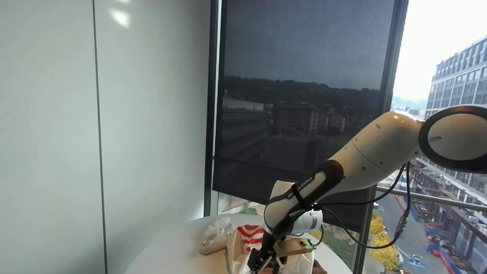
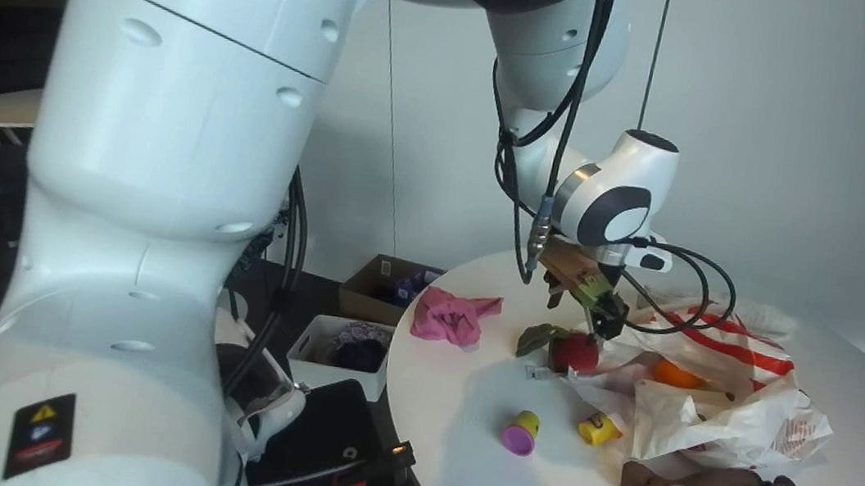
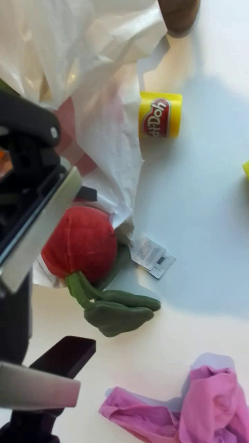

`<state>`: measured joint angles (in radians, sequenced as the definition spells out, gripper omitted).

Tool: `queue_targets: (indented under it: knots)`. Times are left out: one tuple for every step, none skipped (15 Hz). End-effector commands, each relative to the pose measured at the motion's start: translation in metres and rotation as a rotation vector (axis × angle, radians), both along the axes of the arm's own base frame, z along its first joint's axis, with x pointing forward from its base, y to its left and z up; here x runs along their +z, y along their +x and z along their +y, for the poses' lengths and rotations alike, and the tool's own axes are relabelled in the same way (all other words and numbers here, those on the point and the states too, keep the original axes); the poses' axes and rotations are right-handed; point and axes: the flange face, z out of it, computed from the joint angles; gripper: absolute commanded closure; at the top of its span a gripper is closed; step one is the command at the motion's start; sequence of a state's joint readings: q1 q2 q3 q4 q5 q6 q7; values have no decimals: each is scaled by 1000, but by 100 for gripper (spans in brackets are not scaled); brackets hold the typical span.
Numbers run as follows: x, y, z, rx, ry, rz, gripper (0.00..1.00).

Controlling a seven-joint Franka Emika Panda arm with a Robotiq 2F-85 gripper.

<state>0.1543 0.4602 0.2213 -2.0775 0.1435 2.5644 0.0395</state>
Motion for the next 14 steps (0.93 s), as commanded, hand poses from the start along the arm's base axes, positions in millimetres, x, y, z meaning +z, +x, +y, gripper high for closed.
queue_targets:
  knots:
    - [-5,-51,15,158,-16,46,0]
    - [-10,-63,22,200,-31,41,0]
    - [-14,-73,29,236,-46,38,0]
    - [-18,-80,37,276,-74,13,0]
    - [-20,-84,43,311,-104,-26,0]
    - [-23,-83,48,334,-132,-65,0]
    - [-25,-81,50,359,-157,-103,0]
    - [-27,-75,50,370,-182,-144,0]
    - [-28,-70,50,376,-201,-181,0]
    - [-30,-64,49,377,-217,-214,0]
    - [-32,-57,46,366,-228,-240,0]
    - [-35,-50,43,349,-231,-250,0]
    - [-37,-44,41,340,-228,-263,0]
    - [-39,-41,39,342,-231,-262,0]
